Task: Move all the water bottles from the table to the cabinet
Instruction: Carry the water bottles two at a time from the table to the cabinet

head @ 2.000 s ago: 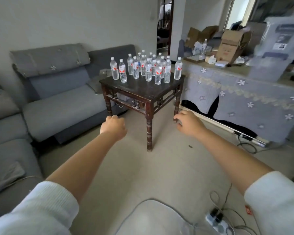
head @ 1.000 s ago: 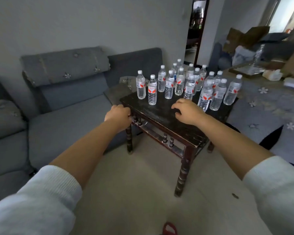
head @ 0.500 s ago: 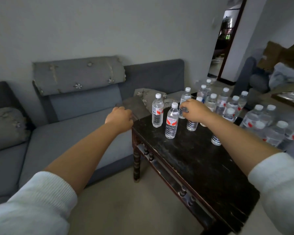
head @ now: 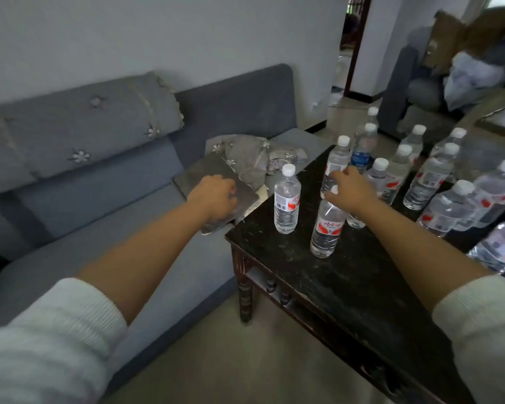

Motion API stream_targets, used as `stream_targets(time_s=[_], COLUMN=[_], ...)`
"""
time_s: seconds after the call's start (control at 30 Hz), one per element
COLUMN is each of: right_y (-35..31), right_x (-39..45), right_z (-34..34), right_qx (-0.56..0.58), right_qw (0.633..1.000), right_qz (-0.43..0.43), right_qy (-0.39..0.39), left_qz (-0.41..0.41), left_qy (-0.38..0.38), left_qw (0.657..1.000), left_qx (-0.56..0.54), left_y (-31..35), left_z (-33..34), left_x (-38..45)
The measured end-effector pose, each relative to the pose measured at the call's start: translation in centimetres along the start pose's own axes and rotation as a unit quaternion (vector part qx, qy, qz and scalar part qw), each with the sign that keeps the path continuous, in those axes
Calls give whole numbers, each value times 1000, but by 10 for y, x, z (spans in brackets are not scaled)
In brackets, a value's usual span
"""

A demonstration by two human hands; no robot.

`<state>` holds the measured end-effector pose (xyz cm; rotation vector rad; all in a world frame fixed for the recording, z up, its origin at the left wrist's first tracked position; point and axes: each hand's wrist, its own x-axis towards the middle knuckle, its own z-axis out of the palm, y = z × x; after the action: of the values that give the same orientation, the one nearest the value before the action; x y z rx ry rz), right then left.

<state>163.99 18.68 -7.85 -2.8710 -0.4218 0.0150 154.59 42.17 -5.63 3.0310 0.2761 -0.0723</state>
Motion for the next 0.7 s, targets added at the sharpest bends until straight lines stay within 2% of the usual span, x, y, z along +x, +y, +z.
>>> stream_targets(time_s=[0.1,0.2,0.47,0.7], right_y=[5,10,24,35], right_x=[18,33,75,88], right_z=[16,24,16,12], right_qx=[6,-3,-51,-22], right_qw=[999,997,970,952], right_qz=[40,36,-70,-91], right_qy=[-15,-65,-227,-292], left_qz=[32,64,136,205], left_qy=[-29,-45,-68,-132], left_qw=[999,996,982,969], left_qx=[-14,-45,-115,-50], left_y=[0,10,54,77], left_z=[10,23,37,44], left_x=[36,68,144,201])
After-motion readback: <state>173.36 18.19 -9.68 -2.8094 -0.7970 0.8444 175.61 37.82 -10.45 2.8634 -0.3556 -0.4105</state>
